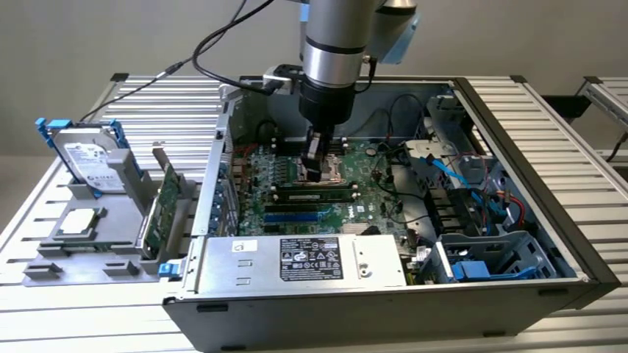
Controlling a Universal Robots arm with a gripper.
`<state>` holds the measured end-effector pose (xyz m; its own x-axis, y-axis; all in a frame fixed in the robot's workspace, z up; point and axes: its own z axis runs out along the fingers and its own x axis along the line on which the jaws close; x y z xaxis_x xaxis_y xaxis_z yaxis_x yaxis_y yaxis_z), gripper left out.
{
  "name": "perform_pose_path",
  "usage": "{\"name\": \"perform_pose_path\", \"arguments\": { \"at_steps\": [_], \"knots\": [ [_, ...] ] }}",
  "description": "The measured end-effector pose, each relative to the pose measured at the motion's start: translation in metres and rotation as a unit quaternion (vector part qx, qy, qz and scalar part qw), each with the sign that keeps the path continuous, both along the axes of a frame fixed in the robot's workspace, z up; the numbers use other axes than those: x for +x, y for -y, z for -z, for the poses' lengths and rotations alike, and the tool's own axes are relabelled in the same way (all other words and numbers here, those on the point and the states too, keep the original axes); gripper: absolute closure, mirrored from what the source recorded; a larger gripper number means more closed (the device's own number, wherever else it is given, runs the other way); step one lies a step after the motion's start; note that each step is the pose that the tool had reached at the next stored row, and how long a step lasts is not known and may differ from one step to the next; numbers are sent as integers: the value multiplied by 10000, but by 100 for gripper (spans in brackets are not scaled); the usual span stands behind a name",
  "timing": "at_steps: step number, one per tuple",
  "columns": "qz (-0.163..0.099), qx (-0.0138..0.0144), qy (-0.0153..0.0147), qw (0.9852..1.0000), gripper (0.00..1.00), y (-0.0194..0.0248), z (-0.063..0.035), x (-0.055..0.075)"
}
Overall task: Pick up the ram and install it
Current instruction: 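Press down the ram until it locks into place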
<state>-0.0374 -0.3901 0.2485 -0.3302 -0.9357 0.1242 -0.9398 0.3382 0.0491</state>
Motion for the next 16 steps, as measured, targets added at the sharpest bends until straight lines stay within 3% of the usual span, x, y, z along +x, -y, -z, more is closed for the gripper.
{"name": "perform_pose_path", "arguments": {
  "at_steps": [4, 8, 12, 16],
  "knots": [
    [320, 0, 0, 9995, 89, 0, 0, 0],
    [636, 0, 0, 9980, 89, 0, 0, 0],
    [962, 0, 0, 9954, 89, 0, 0, 0],
    [1288, 0, 0, 9917, 89, 0, 0, 0]
  ]
}}
